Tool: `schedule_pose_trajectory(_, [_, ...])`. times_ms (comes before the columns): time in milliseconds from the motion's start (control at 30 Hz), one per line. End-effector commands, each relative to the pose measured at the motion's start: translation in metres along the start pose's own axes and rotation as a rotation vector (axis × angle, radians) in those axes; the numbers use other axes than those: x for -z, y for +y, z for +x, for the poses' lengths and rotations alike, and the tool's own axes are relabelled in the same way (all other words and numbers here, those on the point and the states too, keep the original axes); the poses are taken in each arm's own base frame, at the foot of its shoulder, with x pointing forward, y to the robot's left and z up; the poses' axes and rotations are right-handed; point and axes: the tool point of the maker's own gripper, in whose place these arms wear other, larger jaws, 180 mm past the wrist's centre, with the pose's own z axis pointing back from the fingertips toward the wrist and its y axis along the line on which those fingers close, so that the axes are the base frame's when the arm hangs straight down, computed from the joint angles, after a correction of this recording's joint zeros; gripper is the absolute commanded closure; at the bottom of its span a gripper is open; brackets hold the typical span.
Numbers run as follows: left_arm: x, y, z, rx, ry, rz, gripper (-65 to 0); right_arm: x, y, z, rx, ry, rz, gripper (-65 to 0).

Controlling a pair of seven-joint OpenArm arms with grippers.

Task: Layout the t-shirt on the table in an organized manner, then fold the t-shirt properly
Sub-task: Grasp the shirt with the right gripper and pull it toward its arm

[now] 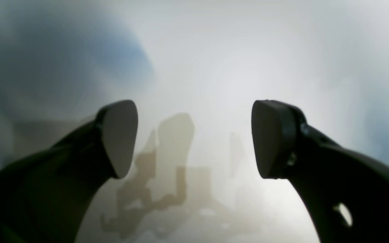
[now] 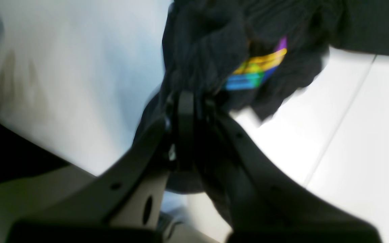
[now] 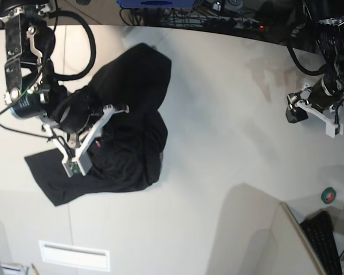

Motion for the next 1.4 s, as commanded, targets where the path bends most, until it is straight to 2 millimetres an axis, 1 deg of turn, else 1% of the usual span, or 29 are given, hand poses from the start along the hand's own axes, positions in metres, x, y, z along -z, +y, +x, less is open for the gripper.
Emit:
schedule_pose_trajectory(0, [0.000, -0.002, 0.011, 0.024, -0.035, -0.010, -50.4, -0.006, 0.001, 0.027, -0.025, -0.080, 0.003, 0.0])
schedule_pose_trajectory(33, [0.003, -0.002, 0.010, 0.034, -0.034, -0.012, -50.4, -0.009, -0.002, 0.040, -0.040, -0.109, -0.006, 0.0])
schedule_pose_trajectory(67, [0.007, -0.006, 0.007, 0.041, -0.026, -0.022, -50.4, -0.012, -0.006, 0.059, -0.064, -0.148, -0.019, 0.0])
schedule_pose_trajectory(133, [0.015, -0.018, 0.000, 0.064, -0.014, -0.050, -50.4, -0.020, -0.013, 0.091, -0.102, -0.216, -0.045, 0.0])
schedule_pose_trajectory(167, [0.017, -0.023, -0.001, 0.074, -0.016, -0.062, -50.4, -0.024, -0.016, 0.103, -0.113, -0.239, -0.056, 0.0])
schedule_pose_trajectory(233, [0.022, -0.037, -0.006, 0.093, -0.012, -0.092, -50.4, -0.036, -0.039, 0.124, -0.110, -0.285, -0.114, 0.0])
schedule_pose_trajectory(300, [0.026, -0.054, -0.011, 0.121, -0.007, -0.128, -50.4, -0.049, -0.062, 0.141, -0.087, -0.327, -0.169, 0.0])
schedule_pose_trajectory(367, [0.030, -0.073, -0.017, 0.154, -0.010, -0.171, -50.4, -0.067, -0.091, 0.152, -0.048, -0.372, -0.235, 0.0])
schedule_pose_trajectory(433, [0.034, -0.091, -0.023, 0.183, -0.015, -0.212, -50.4, -0.086, -0.115, 0.162, -0.016, -0.415, -0.293, 0.0])
schedule_pose_trajectory(467, [0.036, -0.103, -0.026, 0.199, -0.020, -0.239, -50.4, -0.096, -0.128, 0.165, -0.002, -0.431, -0.327, 0.0])
schedule_pose_trajectory(500, [0.037, -0.116, -0.026, 0.218, -0.024, -0.268, -50.4, -0.102, -0.138, 0.165, 0.010, -0.438, -0.350, 0.0])
schedule_pose_trajectory(567, [0.041, -0.146, -0.031, 0.239, -0.018, -0.329, -50.4, -0.104, -0.154, 0.163, 0.032, -0.424, -0.379, 0.0])
schedule_pose_trajectory(633, [0.043, -0.185, -0.032, 0.236, -0.025, -0.402, -50.4, -0.102, -0.165, 0.157, 0.045, -0.397, -0.397, 0.0])
schedule_pose_trajectory(733, [0.044, -0.243, -0.032, 0.217, -0.038, -0.508, -50.4, -0.100, -0.170, 0.154, 0.047, -0.402, -0.405, 0.0])
schedule_pose_trajectory(900, [0.036, -0.339, -0.027, 0.184, -0.055, -0.680, -49.7, -0.097, -0.172, 0.152, 0.046, -0.415, -0.408, 0.0])
schedule_pose_trajectory(933, [0.036, -0.356, -0.026, 0.184, -0.051, -0.708, -47.6, -0.095, -0.174, 0.150, 0.052, -0.408, -0.409, 0.0])
schedule_pose_trajectory(967, [0.037, -0.374, -0.028, 0.185, -0.038, -0.734, -42.8, -0.092, -0.178, 0.147, 0.063, -0.398, -0.411, 0.0])
schedule_pose_trajectory(1000, [0.038, -0.389, -0.029, 0.191, -0.022, -0.755, -36.4, -0.089, -0.182, 0.145, 0.074, -0.386, -0.413, 0.0])
schedule_pose_trajectory(1033, [0.043, -0.398, -0.033, 0.198, 0.001, -0.762, -29.5, -0.086, -0.185, 0.142, 0.085, -0.371, -0.414, 0.0])
schedule_pose_trajectory(1100, [0.055, -0.410, -0.046, 0.219, 0.066, -0.762, -13.2, -0.080, -0.193, 0.136, 0.109, -0.346, -0.419, 0.0])
schedule_pose_trajectory(1133, [0.064, -0.410, -0.052, 0.240, 0.100, -0.750, -4.9, -0.080, -0.200, 0.134, 0.129, -0.350, -0.428, 0.0])
schedule_pose_trajectory(1167, [0.071, -0.407, -0.060, 0.256, 0.132, -0.735, 0.0, -0.081, -0.207, 0.133, 0.147, -0.360, -0.439, 0.0])
schedule_pose_trajectory(1233, [0.080, -0.402, -0.066, 0.262, 0.148, -0.712, 0.0, -0.080, -0.219, 0.131, 0.171, -0.373, -0.454, 0.0])
schedule_pose_trajectory(1267, [0.088, -0.390, -0.067, 0.247, 0.156, -0.671, 0.0, -0.079, -0.226, 0.129, 0.185, -0.376, -0.466, 0.0])
schedule_pose_trajectory(1333, [0.108, -0.344, -0.061, 0.238, 0.159, -0.529, 0.0, -0.080, -0.246, 0.121, 0.201, -0.360, -0.501, 0.0])
schedule_pose_trajectory(1367, [0.113, -0.326, -0.059, 0.238, 0.159, -0.483, 0.0, -0.078, -0.254, 0.117, 0.210, -0.350, -0.512, 0.0])
